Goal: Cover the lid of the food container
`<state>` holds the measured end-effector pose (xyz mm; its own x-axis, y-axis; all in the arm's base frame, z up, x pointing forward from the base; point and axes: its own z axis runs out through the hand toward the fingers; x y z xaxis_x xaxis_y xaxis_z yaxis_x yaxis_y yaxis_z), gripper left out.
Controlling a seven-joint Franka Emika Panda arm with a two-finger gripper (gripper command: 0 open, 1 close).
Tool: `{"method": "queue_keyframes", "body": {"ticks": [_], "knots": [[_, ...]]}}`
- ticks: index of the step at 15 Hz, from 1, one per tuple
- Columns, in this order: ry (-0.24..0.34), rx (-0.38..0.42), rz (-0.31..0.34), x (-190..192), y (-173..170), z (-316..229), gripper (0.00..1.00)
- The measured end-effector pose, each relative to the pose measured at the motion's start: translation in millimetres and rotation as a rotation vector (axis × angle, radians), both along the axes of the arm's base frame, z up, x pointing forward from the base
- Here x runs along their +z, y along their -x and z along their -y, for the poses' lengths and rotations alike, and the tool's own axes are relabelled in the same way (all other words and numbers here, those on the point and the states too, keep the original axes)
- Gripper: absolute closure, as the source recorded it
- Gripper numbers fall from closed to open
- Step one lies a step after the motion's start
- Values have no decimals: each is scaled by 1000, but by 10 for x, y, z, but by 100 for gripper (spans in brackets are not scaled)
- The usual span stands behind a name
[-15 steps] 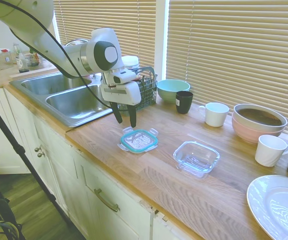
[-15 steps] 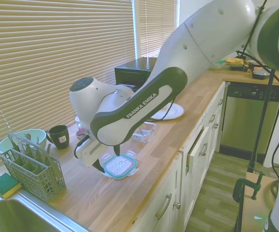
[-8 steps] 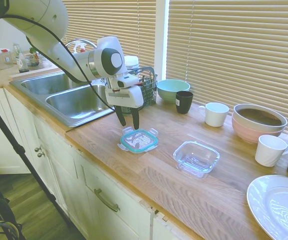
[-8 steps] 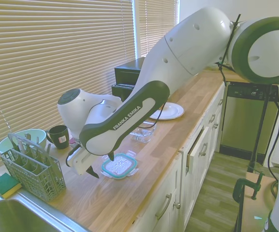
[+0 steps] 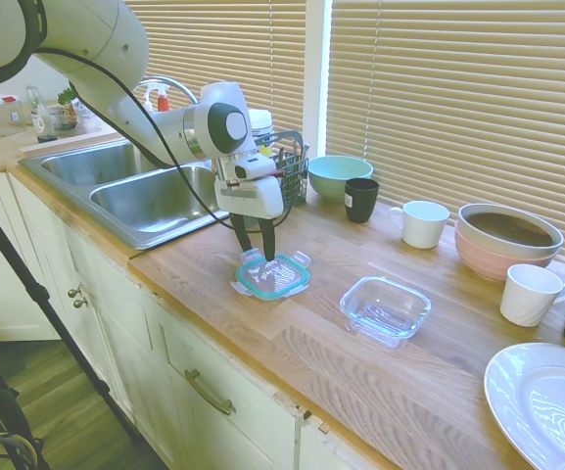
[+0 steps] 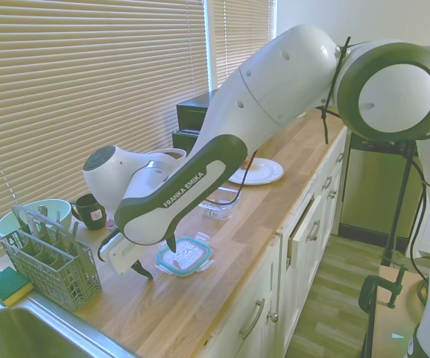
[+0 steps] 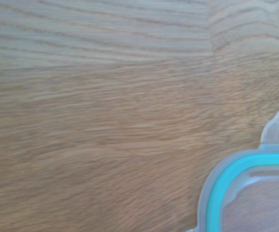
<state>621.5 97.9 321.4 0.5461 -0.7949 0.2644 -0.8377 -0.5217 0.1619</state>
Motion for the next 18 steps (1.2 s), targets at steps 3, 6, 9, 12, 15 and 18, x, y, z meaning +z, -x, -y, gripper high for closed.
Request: {"method": "queue_keyframes", "body": {"ticks": [3, 6, 9, 12, 15, 18], "knots": [[22, -12, -20, -5, -19, -36, 0], [40, -35, -41, -7, -34, -43, 0], [48, -47, -48, -10, -35, 21, 0], [51, -57, -49, -10, -42, 83, 100], [52, -57, -51, -11, -42, 89, 100], [55, -58, -59, -21, -33, 93, 100]]}}
